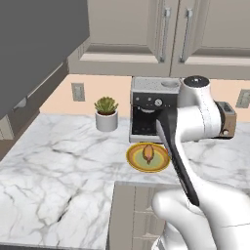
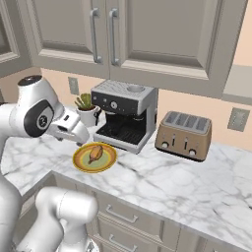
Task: Retrieve the frozen meat and place it in the pot on a burner. Then turn the burner on.
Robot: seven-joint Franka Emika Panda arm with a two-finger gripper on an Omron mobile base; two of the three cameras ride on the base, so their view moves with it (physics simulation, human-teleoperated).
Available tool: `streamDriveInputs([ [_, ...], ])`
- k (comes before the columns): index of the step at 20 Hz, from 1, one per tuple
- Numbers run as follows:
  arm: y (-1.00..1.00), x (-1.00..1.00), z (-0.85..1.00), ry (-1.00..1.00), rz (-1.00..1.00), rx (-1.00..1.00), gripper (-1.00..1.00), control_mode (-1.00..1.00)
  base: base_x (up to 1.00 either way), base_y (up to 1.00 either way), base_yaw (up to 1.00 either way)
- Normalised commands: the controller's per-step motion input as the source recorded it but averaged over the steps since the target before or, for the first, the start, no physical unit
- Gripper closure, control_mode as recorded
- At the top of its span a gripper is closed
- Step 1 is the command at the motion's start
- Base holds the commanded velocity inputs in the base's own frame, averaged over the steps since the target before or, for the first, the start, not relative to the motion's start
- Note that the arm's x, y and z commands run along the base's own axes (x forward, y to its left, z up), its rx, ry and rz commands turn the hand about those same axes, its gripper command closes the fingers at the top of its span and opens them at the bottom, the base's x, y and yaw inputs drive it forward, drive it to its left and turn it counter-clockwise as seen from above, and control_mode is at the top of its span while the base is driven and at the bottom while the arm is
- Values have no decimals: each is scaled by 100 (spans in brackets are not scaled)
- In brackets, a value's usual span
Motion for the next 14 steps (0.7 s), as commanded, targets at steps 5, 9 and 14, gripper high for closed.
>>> streamDriveInputs([
  [5, 90, -1, -16, 0, 42, -16, -100, -100, 0, 0, 0],
  [9, 3, 0, 0, -8, 11, 0, -100, -100, 0, 0, 0],
  [14, -13, 13, -10, 1, -2, 13, -100, -100, 0, 0, 0],
])
